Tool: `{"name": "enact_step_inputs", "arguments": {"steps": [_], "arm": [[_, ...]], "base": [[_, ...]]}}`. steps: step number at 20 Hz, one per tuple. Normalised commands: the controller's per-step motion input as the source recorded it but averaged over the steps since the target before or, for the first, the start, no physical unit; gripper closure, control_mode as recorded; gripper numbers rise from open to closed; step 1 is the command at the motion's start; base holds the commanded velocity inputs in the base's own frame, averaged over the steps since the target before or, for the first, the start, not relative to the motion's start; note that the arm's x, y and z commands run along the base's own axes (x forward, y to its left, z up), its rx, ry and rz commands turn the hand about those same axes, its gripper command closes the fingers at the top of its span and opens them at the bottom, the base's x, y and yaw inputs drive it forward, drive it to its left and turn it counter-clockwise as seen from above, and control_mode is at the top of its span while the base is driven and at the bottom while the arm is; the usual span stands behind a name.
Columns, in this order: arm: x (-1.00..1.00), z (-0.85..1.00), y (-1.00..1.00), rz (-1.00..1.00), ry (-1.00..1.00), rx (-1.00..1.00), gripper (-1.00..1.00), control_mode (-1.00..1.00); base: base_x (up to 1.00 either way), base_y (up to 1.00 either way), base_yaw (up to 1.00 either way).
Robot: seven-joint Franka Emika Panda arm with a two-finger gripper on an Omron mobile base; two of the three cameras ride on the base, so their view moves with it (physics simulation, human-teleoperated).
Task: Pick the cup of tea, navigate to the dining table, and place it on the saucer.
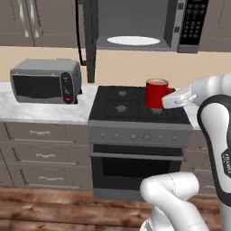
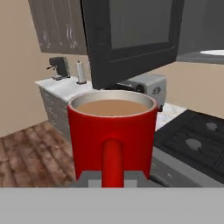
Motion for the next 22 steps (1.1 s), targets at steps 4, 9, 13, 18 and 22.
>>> {"name": "enact_step_inputs", "arguments": {"steps": [4, 9, 13, 18, 22], "arm": [[0.0, 0.0, 0.0, 0.0, 0.0, 0.0, 1.0, 1.0], [0.0, 0.0, 0.0, 0.0, 0.0, 0.0, 1.0, 1.0], [0.0, 0.0, 0.0, 0.0, 0.0, 0.0, 1.0, 1.0], [0.0, 0.0, 0.0, 0.0, 0.0, 0.0, 1.0, 1.0], [0.0, 0.0, 0.0, 0.0, 0.0, 0.0, 1.0, 1.0]], "base": [[-0.26, 0.27, 0.92], [-0.14, 0.26, 0.95], [-0.16, 0.32, 0.93], [-0.15, 0.39, 0.91], [-0.13, 0.4, 0.86]]}}
